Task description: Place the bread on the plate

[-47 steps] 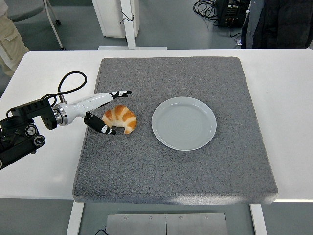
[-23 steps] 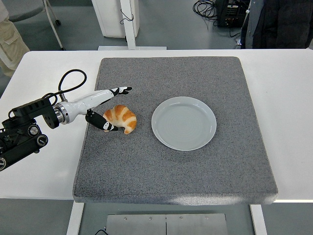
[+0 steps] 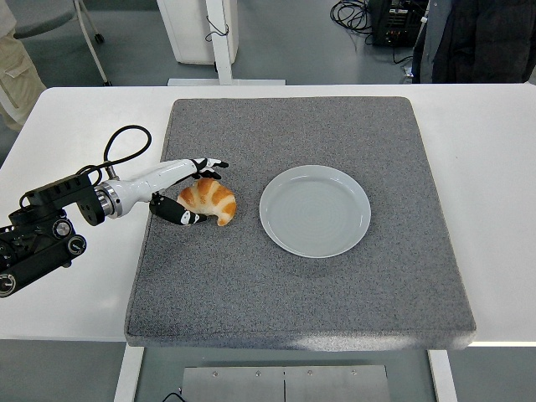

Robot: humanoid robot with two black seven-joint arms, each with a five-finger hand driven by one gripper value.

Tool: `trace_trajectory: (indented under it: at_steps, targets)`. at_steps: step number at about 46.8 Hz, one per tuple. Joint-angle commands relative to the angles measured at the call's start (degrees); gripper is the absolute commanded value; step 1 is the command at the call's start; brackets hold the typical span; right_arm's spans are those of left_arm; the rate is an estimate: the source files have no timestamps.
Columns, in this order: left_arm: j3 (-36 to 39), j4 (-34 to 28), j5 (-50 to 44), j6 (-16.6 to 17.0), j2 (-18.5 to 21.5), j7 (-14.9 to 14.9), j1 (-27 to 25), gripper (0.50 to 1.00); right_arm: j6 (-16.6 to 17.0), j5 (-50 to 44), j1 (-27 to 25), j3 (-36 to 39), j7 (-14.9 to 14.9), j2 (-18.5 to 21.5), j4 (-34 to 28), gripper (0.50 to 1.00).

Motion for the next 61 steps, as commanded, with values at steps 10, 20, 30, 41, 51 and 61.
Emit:
trace_trajectory:
  at_steps: [10,20,30,41,51,61]
  targets:
    - [0.0,-0.01,0.08,-0.01,0.04,-0.26,0.23,0.531,0.0,0.0,0.0,0.07,0.0,0.0,0.0,1.0]
    - [-0.17,-0.01,-0.8,-0.1,0.13,-1.75,-0.74,0.5,0.0,-0.09,0.0,-0.02,0.0,0.0,0.0,1.0]
    - [-0.52,-0.98,-0.88,-0.36,0.83,-2.81,-2.84,0.5,0.0,-0.09,0.0,-0.02,0.0,0.0,0.0,1.0]
    - [-0.26,-1.07,-5.72,-6.33,4.26,-2.55,-12.59,0.5,0.0,-0.09,0.0,-0.02,0.0,0.0,0.0,1.0]
    - [-0.26,-1.07,-6.69,-10.2,5.49,-2.72,-20.25,0.5,0.0,-0.09,0.0,-0.02,0.0,0.0,0.0,1.0]
    - [-0.17,-1.95,-6.69,-14.51,6.28,-2.81,-26.93,0.5,0.0,0.0,0.0,-0.02,0.0,0.0,0.0,1.0]
